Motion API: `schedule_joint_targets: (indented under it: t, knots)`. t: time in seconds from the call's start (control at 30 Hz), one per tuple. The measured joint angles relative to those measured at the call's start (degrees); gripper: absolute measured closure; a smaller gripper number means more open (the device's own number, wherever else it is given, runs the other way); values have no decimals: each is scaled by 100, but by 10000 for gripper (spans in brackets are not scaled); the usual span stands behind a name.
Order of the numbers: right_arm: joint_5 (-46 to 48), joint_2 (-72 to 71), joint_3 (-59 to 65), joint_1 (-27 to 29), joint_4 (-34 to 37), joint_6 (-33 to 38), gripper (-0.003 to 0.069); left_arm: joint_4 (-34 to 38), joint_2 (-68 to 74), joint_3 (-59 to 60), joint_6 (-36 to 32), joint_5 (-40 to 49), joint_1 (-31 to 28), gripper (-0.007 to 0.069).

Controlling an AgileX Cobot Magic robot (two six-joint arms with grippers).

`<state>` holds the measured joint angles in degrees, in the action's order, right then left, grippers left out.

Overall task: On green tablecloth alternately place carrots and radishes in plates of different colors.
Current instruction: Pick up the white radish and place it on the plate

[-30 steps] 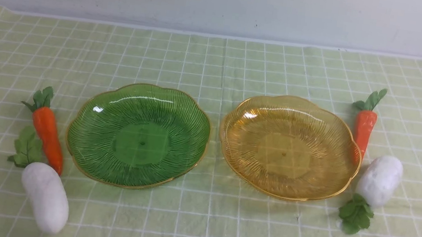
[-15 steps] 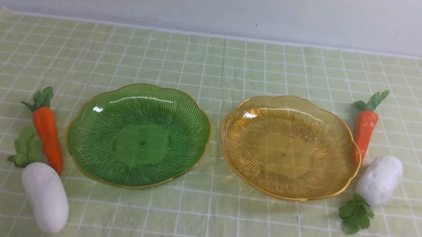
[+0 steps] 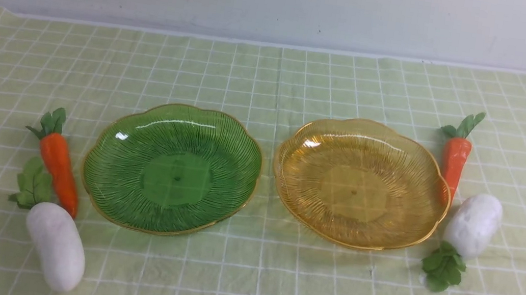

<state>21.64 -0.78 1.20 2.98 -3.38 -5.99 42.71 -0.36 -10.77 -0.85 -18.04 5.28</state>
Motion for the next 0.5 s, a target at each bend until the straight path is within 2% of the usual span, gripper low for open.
schedule_joint_targets:
  t: [0.07, 0.2, 0.27, 0.3, 0.33, 0.4, 0.47, 0.5]
  knots:
    - [-89, 0, 15, 0, 115, -24, 674, -142, 172, -465, -301, 539, 0, 632]
    - [-1074, 0, 51, 0, 1527, -673, 674, -586, 1574, -2016, -1146, 3485, 0, 632]
    - [-1591, 0, 51, 0, 2459, -1119, 674, -1080, 2630, -2615, -1159, 5264, 0, 632]
    - [-1646, 0, 51, 0, 2583, -1158, 674, -1128, 2722, -2653, -1145, 5264, 0, 632]
    - [-1760, 0, 51, 0, 2857, -1229, 674, -1393, 3170, -2815, -1048, 5927, 0, 632]
    - [-1868, 0, 51, 0, 3238, -1286, 674, -1967, 4013, -2978, -847, 6598, 0, 632]
    - [-1934, 0, 51, 0, 3465, -1216, 674, -2587, 4825, -2997, -591, 6960, 0, 632]
    - [-1933, 0, 51, 0, 3465, -1216, 674, -2642, 4894, -2997, -567, 6960, 0, 632]
